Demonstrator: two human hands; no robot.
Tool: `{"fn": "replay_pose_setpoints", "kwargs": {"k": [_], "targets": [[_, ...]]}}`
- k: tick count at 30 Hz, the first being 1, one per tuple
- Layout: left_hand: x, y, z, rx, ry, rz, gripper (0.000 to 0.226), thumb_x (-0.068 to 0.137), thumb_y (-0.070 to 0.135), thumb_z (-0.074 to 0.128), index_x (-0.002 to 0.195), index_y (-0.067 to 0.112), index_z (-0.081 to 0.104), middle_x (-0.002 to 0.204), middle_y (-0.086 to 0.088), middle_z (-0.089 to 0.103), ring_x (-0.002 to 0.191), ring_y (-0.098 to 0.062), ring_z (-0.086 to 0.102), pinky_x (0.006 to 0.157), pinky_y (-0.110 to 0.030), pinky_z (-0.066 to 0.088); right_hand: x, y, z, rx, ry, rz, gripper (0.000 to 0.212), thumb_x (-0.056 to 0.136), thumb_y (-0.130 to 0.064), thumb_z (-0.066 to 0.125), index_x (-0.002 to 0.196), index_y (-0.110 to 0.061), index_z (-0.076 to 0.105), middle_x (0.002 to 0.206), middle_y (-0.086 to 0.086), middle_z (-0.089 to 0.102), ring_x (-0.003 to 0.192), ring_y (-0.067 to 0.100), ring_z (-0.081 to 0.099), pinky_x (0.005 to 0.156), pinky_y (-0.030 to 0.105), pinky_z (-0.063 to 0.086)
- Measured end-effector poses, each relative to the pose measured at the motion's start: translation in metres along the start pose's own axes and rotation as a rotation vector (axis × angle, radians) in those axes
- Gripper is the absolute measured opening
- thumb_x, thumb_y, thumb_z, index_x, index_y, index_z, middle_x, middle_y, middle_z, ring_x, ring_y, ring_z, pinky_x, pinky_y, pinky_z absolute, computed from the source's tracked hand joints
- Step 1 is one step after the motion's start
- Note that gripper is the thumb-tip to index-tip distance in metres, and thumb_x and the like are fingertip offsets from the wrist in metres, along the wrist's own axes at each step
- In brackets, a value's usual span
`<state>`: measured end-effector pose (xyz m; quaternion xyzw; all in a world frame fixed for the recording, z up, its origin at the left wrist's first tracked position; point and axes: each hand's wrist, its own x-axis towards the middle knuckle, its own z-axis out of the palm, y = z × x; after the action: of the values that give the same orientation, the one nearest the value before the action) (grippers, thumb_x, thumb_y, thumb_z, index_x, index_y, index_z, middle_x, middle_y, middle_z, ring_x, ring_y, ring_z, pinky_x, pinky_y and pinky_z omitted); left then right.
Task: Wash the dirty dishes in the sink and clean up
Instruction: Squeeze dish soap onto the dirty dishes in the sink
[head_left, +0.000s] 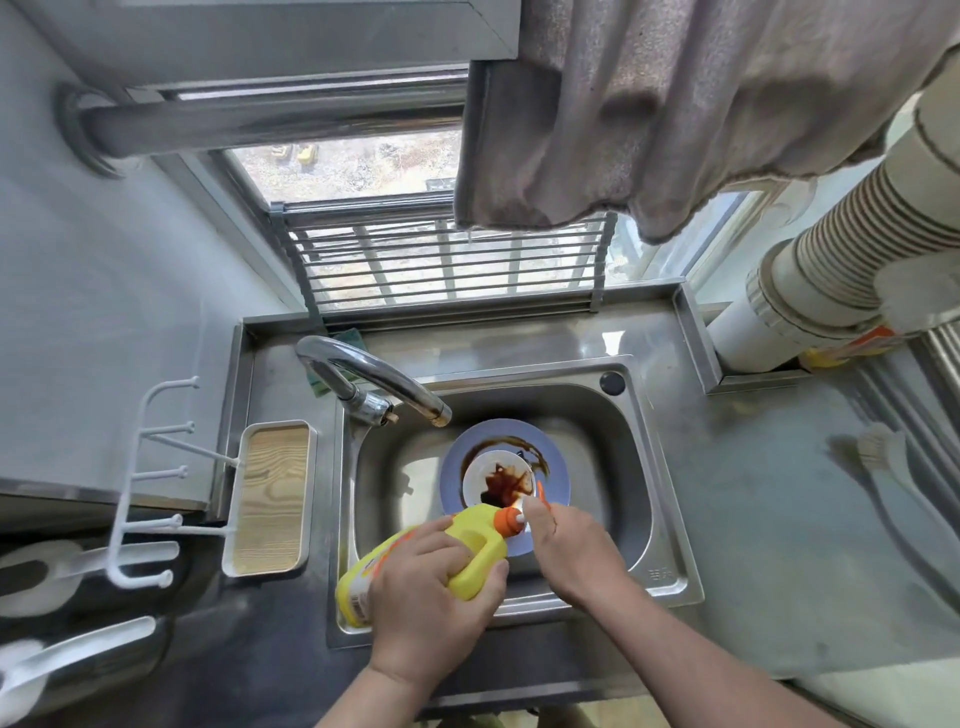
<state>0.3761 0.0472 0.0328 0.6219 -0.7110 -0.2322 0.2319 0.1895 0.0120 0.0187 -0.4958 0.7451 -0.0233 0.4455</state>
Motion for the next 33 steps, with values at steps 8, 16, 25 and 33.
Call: {"fn": "replay_pose_setpoints", "kwargs": {"k": [8, 16, 25, 33], "targets": [[0.005, -0.006, 0.001, -0.031, 0.055, -0.034, 0.046, 0.074, 0.056, 0.072, 0.047, 0.028, 0.048, 0.063, 0.019, 0.061, 0.100, -0.004, 0.073, 0.057, -0.029, 0.053, 0.010, -0.014, -0.006, -0.070, -0.105, -0.053, 0.060, 0.108, -0.055, 0.016, 0.111, -0.018, 0.064, 0.111, 0.012, 0.067, 0.103, 0.033, 0.060, 0.094, 0.044, 0.050], [0.002, -0.006, 0.005, -0.016, 0.050, 0.022, 0.045, 0.074, 0.052, 0.074, 0.048, 0.025, 0.049, 0.061, 0.020, 0.057, 0.100, -0.005, 0.073, 0.059, -0.024, 0.047, 0.006, -0.004, 0.003, -0.050, -0.118, -0.022, 0.070, 0.103, -0.064, 0.014, 0.109, -0.020, 0.068, 0.106, 0.007, 0.070, 0.099, 0.028, 0.062, 0.092, 0.045, 0.052], [0.000, -0.010, 0.001, -0.016, 0.024, 0.062, 0.043, 0.074, 0.052, 0.073, 0.049, 0.024, 0.052, 0.062, 0.021, 0.058, 0.102, -0.003, 0.072, 0.064, -0.023, 0.049, 0.000, 0.005, -0.004, -0.023, -0.096, -0.022, 0.064, 0.100, -0.071, 0.016, 0.080, -0.027, 0.057, 0.093, 0.005, 0.069, 0.093, 0.027, 0.063, 0.082, 0.042, 0.050], [-0.004, -0.005, -0.001, 0.022, 0.032, 0.102, 0.041, 0.071, 0.051, 0.073, 0.047, 0.025, 0.052, 0.058, 0.020, 0.057, 0.101, -0.003, 0.071, 0.070, -0.022, 0.048, -0.001, 0.002, 0.008, 0.056, -0.163, 0.070, 0.071, 0.104, -0.063, 0.016, 0.103, -0.015, 0.068, 0.105, 0.012, 0.068, 0.099, 0.029, 0.061, 0.084, 0.039, 0.046]]}}
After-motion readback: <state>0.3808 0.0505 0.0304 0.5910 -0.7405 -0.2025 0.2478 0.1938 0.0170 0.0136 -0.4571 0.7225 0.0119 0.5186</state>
